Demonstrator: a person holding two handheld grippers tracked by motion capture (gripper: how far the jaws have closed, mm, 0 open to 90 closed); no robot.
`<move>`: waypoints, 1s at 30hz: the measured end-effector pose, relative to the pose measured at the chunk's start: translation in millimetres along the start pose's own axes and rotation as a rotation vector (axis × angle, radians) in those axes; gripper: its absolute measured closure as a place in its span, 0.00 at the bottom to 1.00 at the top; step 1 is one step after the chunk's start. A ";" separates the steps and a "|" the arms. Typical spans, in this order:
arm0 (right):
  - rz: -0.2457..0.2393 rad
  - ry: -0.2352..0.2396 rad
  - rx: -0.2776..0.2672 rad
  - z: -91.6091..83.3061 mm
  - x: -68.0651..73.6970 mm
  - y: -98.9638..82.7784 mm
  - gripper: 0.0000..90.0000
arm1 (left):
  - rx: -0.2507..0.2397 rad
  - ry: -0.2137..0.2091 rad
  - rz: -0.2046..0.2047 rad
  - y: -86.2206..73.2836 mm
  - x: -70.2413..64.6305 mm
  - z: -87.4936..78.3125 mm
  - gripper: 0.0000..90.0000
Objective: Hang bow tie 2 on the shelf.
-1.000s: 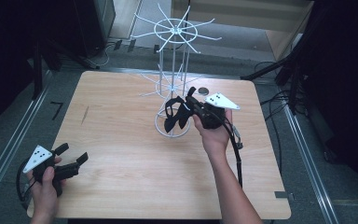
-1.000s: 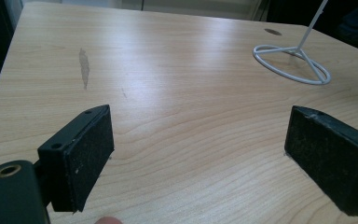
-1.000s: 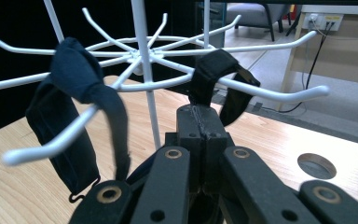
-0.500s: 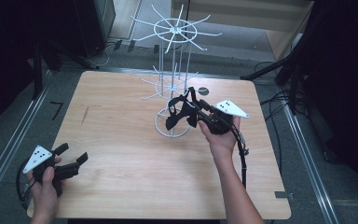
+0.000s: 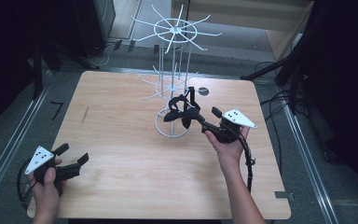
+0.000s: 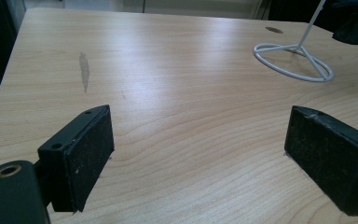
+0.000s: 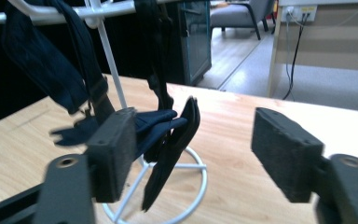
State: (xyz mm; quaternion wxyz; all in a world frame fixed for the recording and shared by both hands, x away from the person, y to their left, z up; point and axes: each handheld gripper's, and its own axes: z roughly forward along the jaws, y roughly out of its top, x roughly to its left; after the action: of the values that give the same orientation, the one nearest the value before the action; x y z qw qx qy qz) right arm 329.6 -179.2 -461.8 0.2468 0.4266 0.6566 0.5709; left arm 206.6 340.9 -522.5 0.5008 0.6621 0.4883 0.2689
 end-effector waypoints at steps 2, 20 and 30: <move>0.004 -0.011 -0.005 -3.4 -0.9 -2.9 0.29 | 0.002 0.000 -0.002 0.1 0.1 0.1 0.09; 0.062 -0.050 0.017 -31.9 -18.4 -24.7 0.19 | 0.031 0.056 0.008 1.4 -2.0 3.6 0.09; 0.083 -0.098 0.036 -51.3 -32.1 -38.7 0.19 | 0.025 0.044 0.005 1.3 -0.7 2.7 0.09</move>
State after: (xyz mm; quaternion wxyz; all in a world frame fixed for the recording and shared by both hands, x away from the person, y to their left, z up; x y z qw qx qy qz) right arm 293.7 -233.3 -492.6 0.2472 0.4854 0.6354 0.5473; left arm 209.1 339.2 -522.2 0.4810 0.6633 0.5009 0.2788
